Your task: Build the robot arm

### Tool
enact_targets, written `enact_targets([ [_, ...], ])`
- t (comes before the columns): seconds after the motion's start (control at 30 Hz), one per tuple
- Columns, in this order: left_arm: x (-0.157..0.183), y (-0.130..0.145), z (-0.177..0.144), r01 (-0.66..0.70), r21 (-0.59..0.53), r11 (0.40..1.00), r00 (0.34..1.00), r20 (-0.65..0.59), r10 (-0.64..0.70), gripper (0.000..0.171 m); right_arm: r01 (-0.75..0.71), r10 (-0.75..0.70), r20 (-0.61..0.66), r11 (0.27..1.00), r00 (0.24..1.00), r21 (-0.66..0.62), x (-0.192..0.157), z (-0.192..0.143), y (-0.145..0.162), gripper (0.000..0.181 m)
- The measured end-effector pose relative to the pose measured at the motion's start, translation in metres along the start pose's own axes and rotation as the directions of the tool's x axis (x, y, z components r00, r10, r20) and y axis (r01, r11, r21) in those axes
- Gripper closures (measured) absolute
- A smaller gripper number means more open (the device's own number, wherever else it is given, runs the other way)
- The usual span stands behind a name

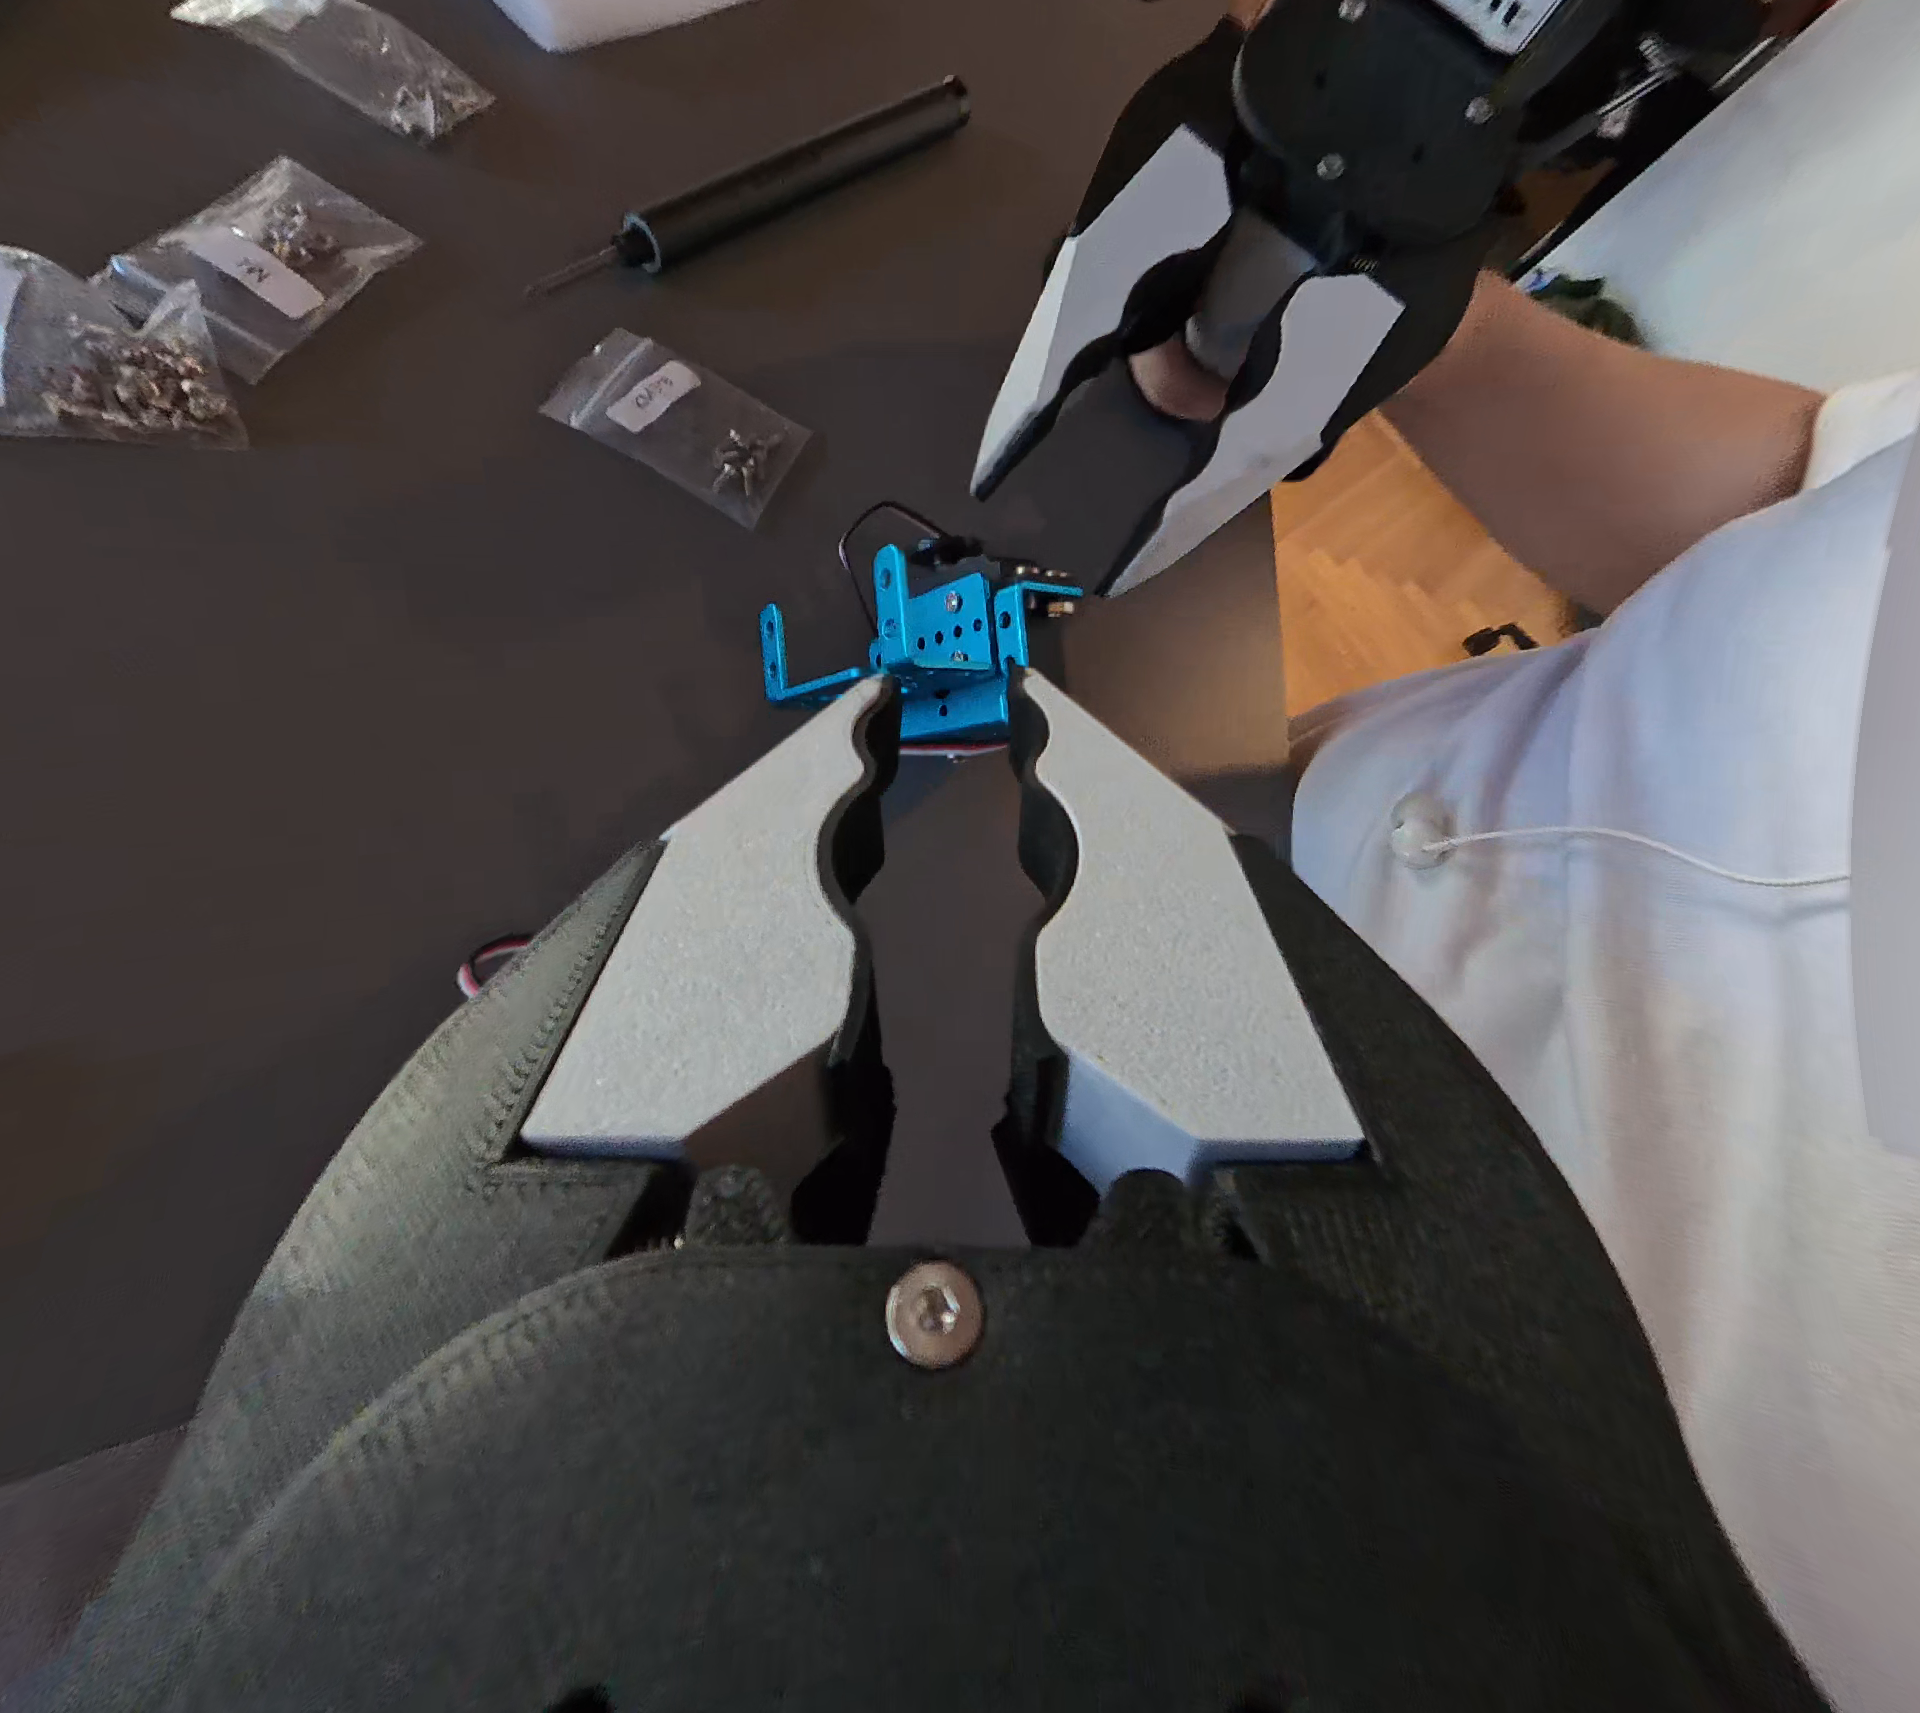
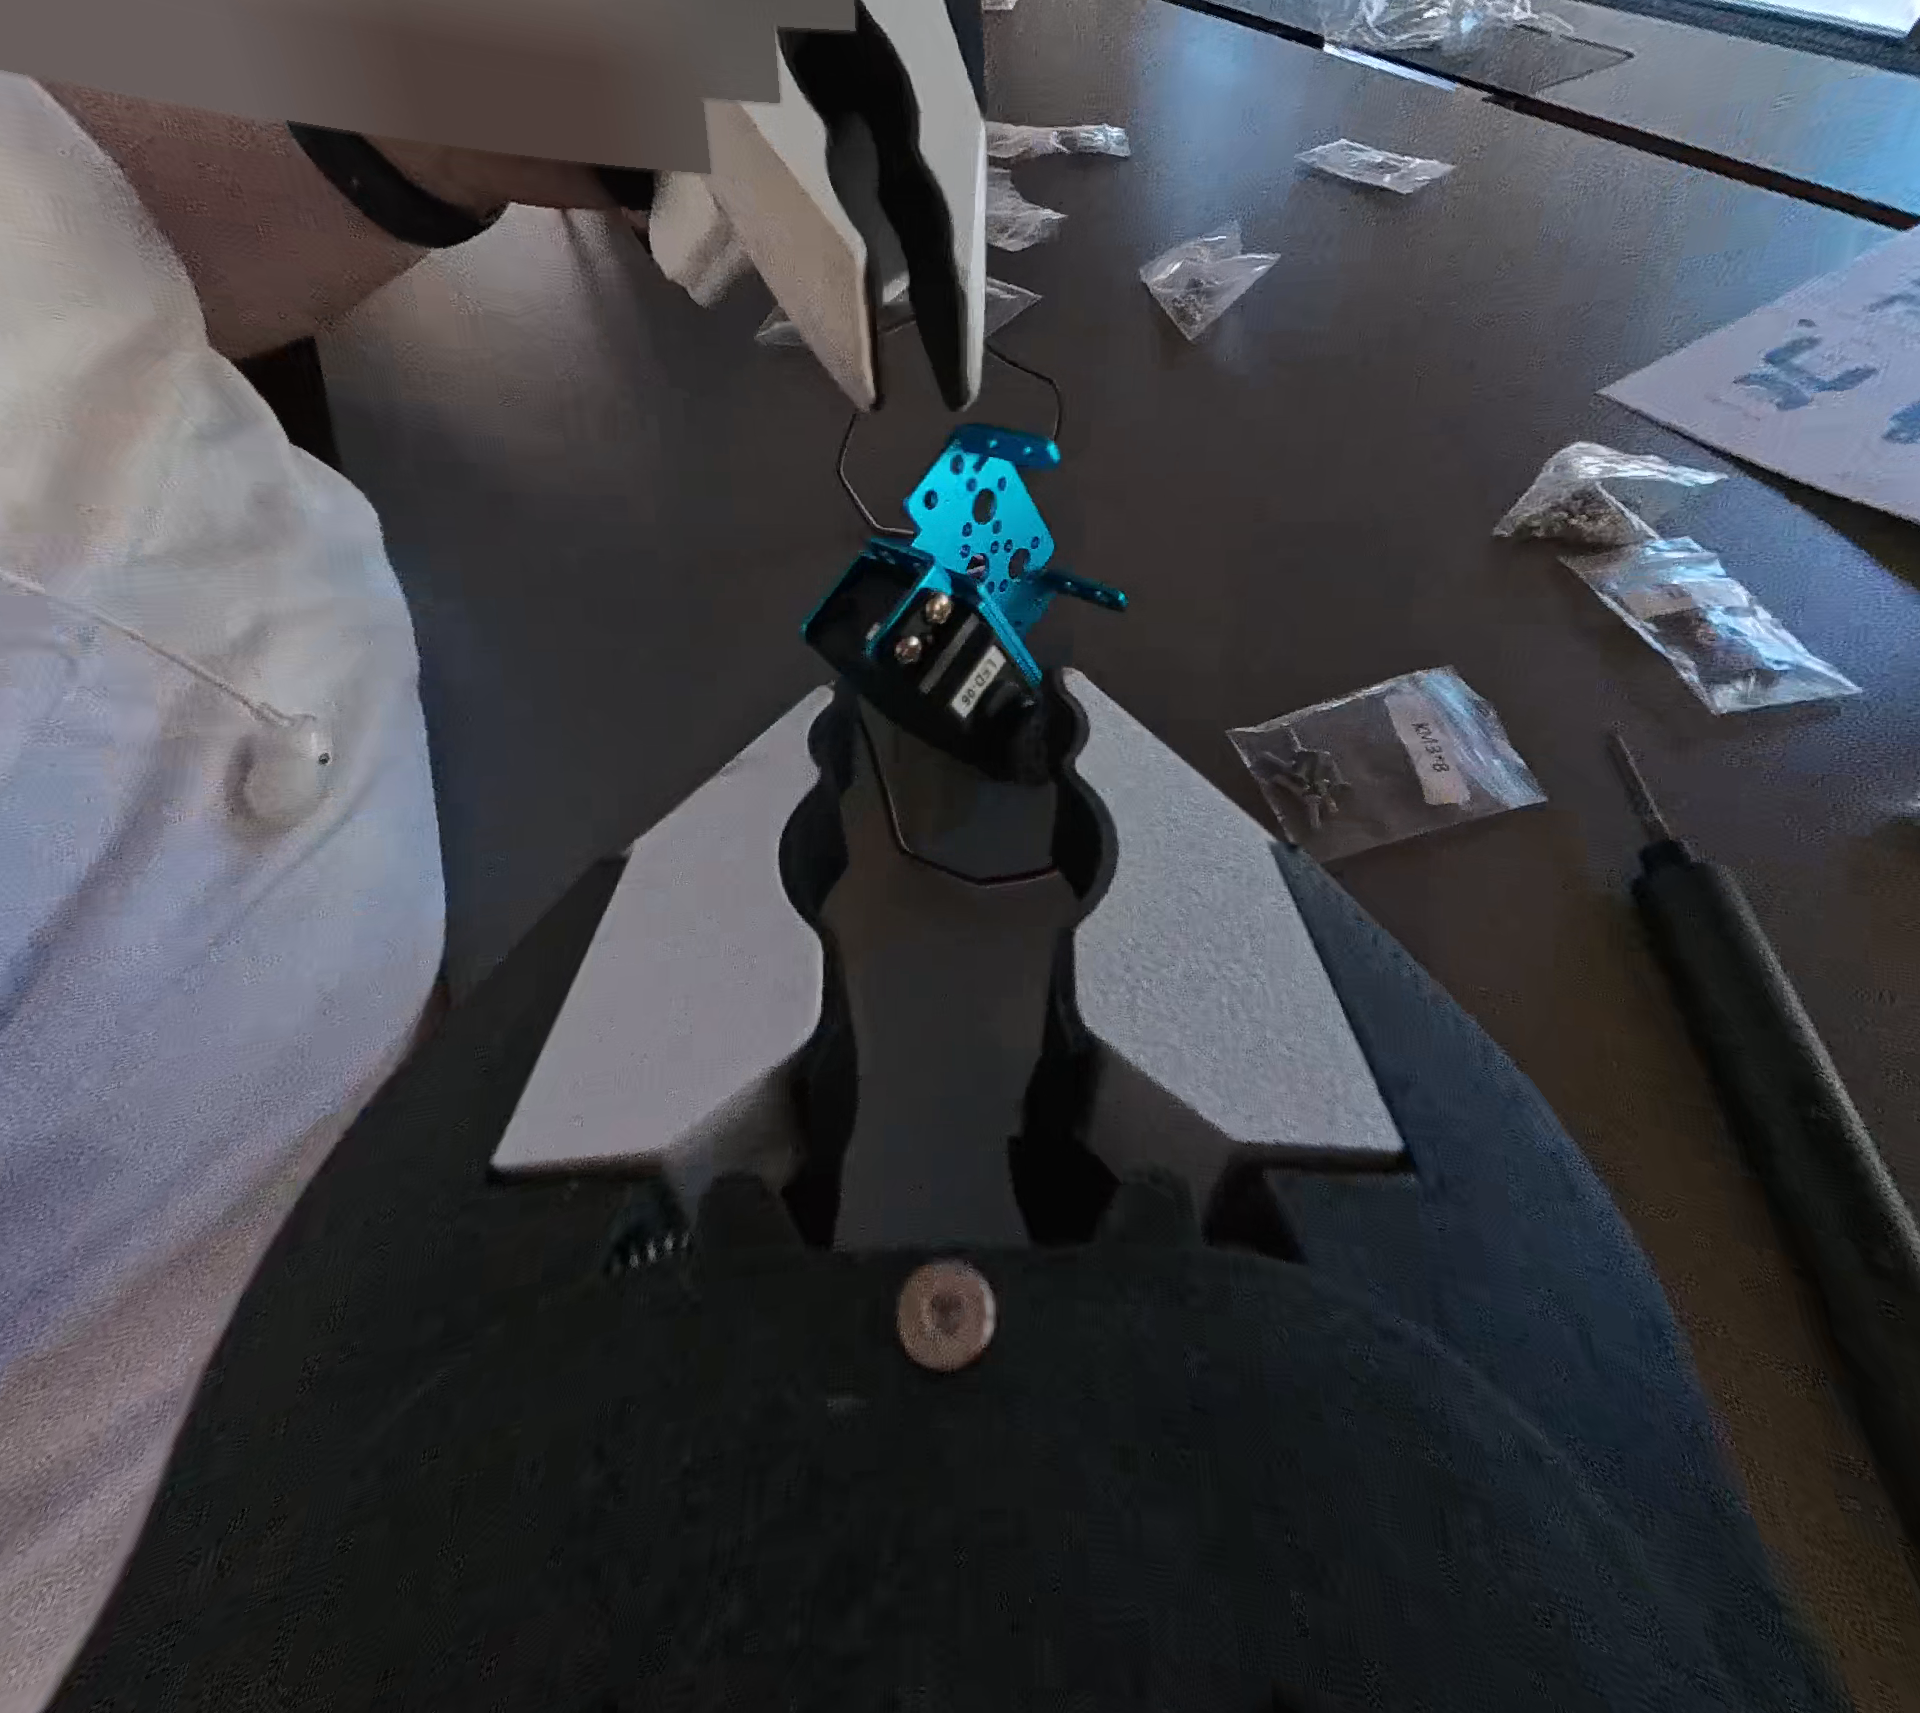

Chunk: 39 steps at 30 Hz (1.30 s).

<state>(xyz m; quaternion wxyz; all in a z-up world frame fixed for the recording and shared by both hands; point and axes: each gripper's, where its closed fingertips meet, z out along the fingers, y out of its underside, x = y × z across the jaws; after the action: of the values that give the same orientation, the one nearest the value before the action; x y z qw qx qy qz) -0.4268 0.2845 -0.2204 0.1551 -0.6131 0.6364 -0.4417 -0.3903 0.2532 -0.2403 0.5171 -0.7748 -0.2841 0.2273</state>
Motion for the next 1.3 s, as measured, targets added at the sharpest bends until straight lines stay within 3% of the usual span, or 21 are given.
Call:
enact_targets([
  [0.2,0.013,0.007,0.005,0.0,-0.027,1.0,1.0,0.016,0.001,0.157,0.231,-0.225,0.071,0.969,0.972,-0.091,-0.002,0.004,0.006,0.145],
  [0.4,0.011,0.01,0.01,-0.053,-0.062,0.997,0.987,0.146,0.061,0.156,0.323,-0.301,0.184,0.941,0.936,-0.102,-0.002,0.015,0.007,0.15],
  [0.63,0.012,0.005,0.017,-0.133,-0.092,0.987,0.958,0.242,0.152,0.159,0.394,-0.365,0.232,0.914,0.902,-0.095,-0.004,0.02,0.001,0.156],
  [0.9,0.006,0.013,0.025,-0.106,-0.142,0.984,0.942,0.303,0.145,0.168,0.335,-0.293,0.296,0.937,0.909,-0.102,-0.002,0.021,0.001,0.156],
  [1.3,0.0,0.01,0.023,0.013,-0.028,1.0,0.974,0.226,-0.006,0.169,0.17,-0.126,0.365,0.981,0.922,-0.091,0.002,0.024,-0.002,0.156],
])
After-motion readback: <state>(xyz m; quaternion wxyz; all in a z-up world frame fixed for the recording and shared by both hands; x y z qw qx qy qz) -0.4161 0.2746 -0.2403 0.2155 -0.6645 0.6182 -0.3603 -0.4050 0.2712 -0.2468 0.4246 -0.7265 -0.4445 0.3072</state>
